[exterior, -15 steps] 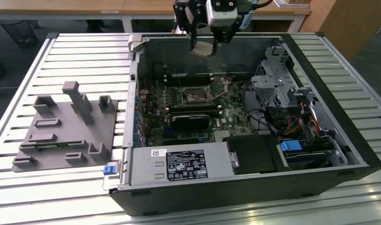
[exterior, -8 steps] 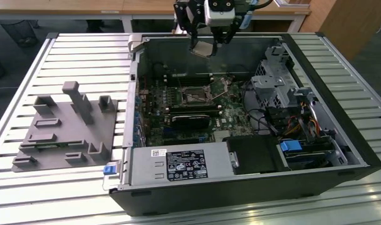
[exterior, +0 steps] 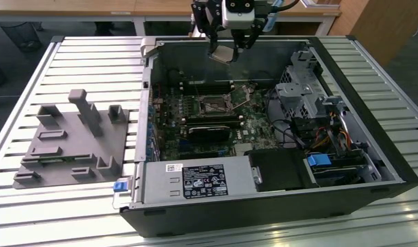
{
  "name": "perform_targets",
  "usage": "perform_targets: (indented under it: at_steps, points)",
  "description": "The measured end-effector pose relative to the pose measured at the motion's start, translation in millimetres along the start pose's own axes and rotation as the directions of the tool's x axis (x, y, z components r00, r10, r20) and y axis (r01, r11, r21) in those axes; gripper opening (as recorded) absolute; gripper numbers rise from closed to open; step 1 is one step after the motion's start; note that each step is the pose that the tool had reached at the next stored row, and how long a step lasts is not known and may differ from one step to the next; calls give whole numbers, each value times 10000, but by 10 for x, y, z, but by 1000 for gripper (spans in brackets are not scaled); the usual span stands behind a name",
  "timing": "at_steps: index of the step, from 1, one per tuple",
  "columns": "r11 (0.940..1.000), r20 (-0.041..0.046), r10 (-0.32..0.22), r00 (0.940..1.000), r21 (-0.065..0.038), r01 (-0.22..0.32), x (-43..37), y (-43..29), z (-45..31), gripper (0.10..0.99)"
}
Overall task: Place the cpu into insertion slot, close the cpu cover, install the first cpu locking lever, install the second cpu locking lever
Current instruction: 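Place the cpu into insertion slot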
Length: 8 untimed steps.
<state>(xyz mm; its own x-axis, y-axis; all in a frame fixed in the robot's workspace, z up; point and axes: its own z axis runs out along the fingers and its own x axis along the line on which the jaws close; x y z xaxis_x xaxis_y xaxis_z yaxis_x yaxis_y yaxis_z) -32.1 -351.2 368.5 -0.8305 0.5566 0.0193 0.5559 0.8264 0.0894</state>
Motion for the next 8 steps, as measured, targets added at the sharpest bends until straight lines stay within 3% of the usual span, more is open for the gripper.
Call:
perform_targets:
  at_steps: [8]
  points:
    - [9984, 50, 557, 9984, -12, -557, 0, 0, 4, 541]
